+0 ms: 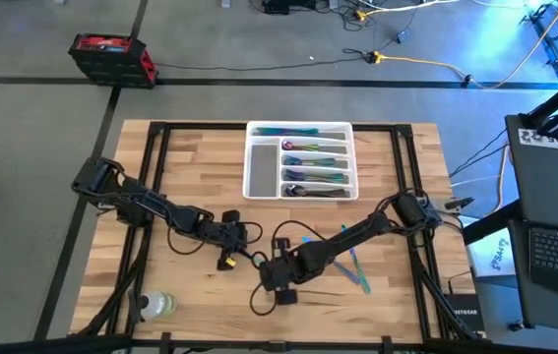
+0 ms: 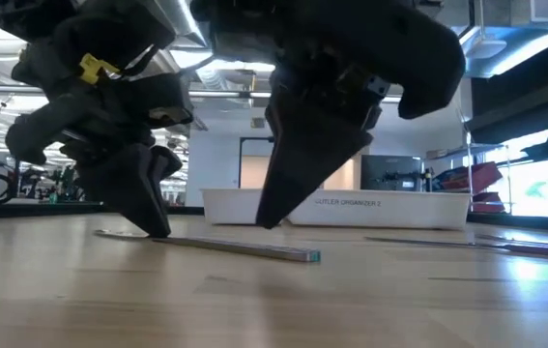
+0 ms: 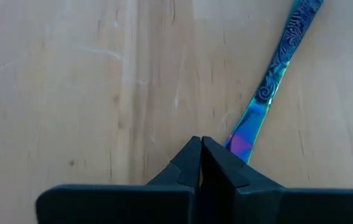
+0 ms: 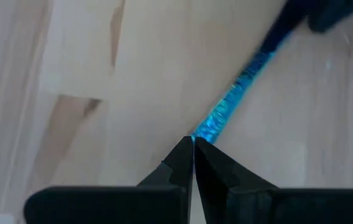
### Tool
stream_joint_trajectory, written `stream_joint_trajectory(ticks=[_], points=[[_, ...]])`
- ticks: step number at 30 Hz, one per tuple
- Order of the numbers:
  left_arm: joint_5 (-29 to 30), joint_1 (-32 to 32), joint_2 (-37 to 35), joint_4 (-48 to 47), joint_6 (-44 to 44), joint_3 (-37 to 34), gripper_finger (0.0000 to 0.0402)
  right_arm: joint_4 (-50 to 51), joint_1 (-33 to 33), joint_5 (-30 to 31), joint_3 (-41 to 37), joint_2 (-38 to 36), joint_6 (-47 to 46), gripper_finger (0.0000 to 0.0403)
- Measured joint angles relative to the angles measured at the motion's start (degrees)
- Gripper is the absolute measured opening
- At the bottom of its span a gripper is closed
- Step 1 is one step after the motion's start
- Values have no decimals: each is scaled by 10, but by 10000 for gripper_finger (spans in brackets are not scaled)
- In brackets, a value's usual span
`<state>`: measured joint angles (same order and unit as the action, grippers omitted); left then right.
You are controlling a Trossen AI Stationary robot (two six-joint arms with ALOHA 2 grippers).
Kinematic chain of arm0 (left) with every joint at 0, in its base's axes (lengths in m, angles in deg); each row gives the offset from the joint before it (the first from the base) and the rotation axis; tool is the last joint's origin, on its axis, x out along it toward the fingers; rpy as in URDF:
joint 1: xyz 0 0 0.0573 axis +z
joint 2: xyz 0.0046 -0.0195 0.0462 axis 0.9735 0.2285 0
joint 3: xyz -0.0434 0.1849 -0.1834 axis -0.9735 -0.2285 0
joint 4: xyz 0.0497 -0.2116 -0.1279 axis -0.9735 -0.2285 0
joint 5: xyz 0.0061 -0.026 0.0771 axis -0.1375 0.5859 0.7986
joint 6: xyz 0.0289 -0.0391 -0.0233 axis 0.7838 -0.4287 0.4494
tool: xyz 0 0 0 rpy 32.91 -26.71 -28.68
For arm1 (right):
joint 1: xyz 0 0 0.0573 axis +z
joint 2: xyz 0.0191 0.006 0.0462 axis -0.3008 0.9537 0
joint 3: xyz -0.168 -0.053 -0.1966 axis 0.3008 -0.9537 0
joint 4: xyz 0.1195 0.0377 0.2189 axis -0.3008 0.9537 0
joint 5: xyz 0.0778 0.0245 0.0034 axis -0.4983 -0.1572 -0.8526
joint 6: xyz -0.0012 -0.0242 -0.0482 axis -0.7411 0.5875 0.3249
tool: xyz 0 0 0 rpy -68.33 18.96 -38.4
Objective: Sort silverware
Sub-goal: Put the blue table knife into the tray organizer
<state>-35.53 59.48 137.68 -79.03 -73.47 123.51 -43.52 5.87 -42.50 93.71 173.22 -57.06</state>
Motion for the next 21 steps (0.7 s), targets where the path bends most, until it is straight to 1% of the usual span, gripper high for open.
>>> stream_joint_trajectory(ticks=[6, 12, 17, 18, 21], points=[[-4, -3, -3, -18, -6, 0, 0, 18, 8, 35, 0, -8, -2, 0], [4, -16, -3, -27, -6, 0, 0, 2, 36, 147, 0, -18, -7, 0], [8, -27, -4, -30, -6, 0, 0, -23, 47, 160, 0, -20, -8, 0], [8, -30, -4, -31, -7, 0, 0, -41, 48, 165, -7, -20, -8, 0], [8, -36, -4, -32, -10, 0, 0, -128, 48, 171, -69, -42, -26, 0]])
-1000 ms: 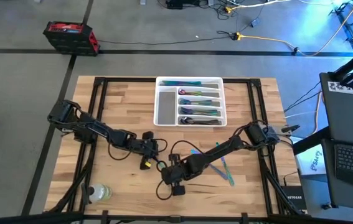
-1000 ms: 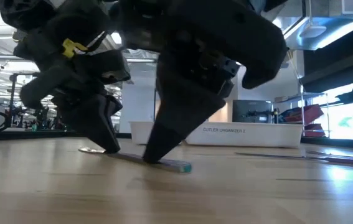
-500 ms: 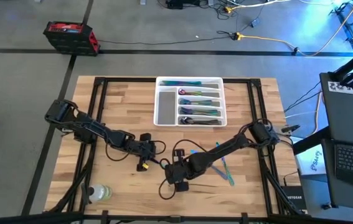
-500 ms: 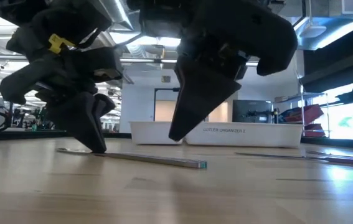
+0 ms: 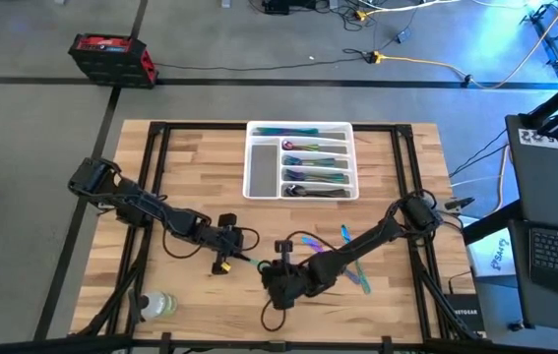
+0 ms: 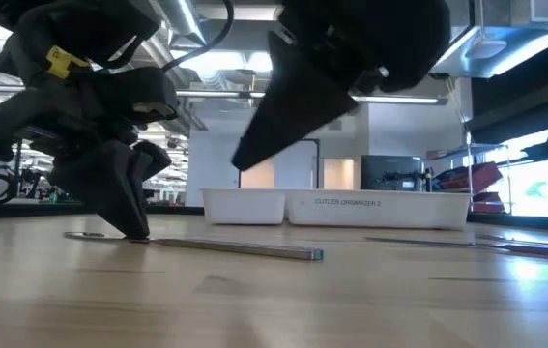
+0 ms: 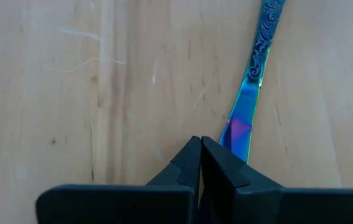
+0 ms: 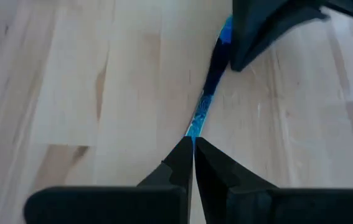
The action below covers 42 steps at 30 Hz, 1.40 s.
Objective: Sort silverware
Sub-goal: Put the blue table knife into the tray organizer
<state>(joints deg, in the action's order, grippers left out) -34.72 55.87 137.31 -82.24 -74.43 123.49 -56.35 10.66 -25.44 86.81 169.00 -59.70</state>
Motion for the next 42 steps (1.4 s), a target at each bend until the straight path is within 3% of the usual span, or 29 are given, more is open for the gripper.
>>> stream_joint_trajectory(ticks=[7, 11, 19, 23, 27, 32, 35, 38, 42], points=[[-12, -8, -1, -4, -15, 0, 0, -301, 4, 14, -226, -106, -46, 0], [-36, -8, -1, -4, -13, 0, 0, -367, 13, 39, -298, -141, -52, 0], [-55, -8, -8, -2, -12, -1, 0, -490, 73, 86, -401, -142, -125, 16], [-42, -8, -32, -1, 4, -2, 0, -537, 99, 147, -411, -141, -78, 63], [-20, -10, -65, -13, 16, -5, 0, -552, 100, 171, -411, -137, -50, 137], [21, -18, -91, 4, -2, -3, 0, -582, 87, 183, -411, -98, -39, 235], [45, -39, -95, 25, -6, -3, 0, -635, 72, 156, -398, -65, -26, 281], [103, -66, -97, 57, 1, -3, 0, -651, 55, 125, -372, -32, -15, 300], [179, -104, -97, 141, 20, -29, 0, -652, 39, 100, -346, 0, -10, 297]])
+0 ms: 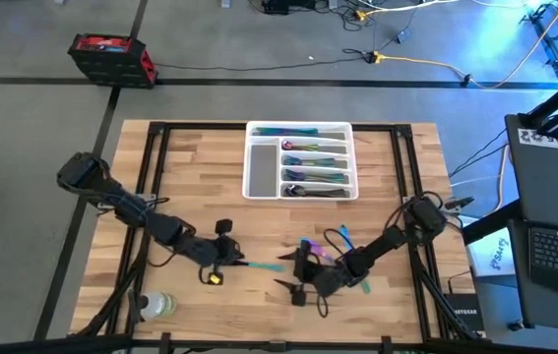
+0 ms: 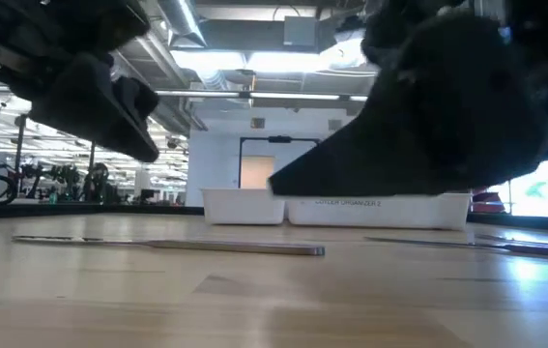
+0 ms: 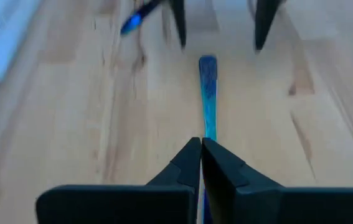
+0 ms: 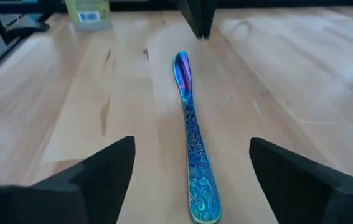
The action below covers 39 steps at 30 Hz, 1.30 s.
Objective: Sort silverware
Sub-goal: Put the blue table knife into the tray organizer
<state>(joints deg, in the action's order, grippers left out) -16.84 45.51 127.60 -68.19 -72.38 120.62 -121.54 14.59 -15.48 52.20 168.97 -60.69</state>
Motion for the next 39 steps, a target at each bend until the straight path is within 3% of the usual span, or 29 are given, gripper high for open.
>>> stream_joint_trajectory(ticks=[11, 26, 34, 39], points=[[73, -27, -1, 312, 25, -170, 0, -49, -40, -52, 9, 51, 10, 265], [37, -30, 10, 322, 32, -196, 0, -62, -50, -59, 9, 76, 1, 263], [12, -37, 87, 380, 18, -189, 0, -99, -30, -33, 10, 95, 2, 263], [9, -41, 137, 407, 15, -168, 0, -85, -14, -27, 10, 95, 1, 234]])
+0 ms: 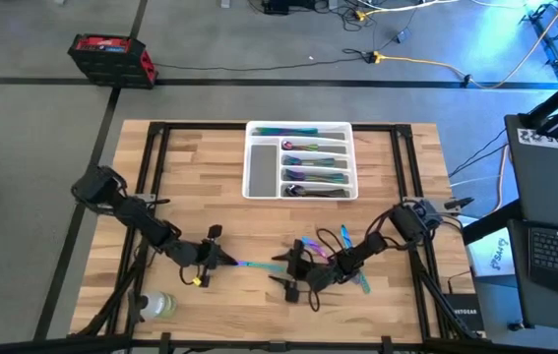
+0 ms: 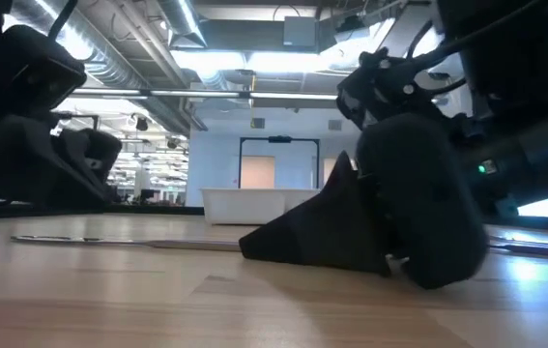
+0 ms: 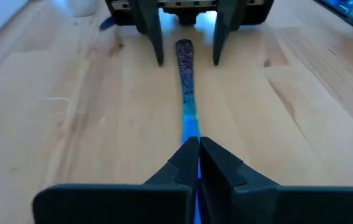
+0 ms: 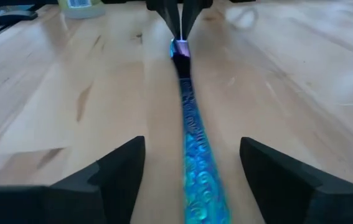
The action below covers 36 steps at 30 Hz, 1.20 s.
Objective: Sort silverware
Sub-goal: Put the blue table knife into the tray organizer
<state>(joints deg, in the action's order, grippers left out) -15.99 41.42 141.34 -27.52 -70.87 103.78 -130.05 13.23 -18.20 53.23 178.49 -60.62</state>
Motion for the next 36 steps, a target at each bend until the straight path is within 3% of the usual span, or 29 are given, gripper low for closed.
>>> stream_joint_trajectory(ticks=[9, 21, 30, 36], points=[[-8, 0, 70, 18, -4, 31, 0, 13, 7, 7, 0, 0, -14, 174], [-10, -2, 72, 20, -20, 23, 0, 38, 7, 7, 0, -1, -31, 172], [-17, -5, 74, 108, -7, 20, 0, 38, 7, 7, 0, -1, -33, 172], [-2, -5, 74, 111, -4, 20, 0, 37, 7, 7, 0, -1, -33, 172]])
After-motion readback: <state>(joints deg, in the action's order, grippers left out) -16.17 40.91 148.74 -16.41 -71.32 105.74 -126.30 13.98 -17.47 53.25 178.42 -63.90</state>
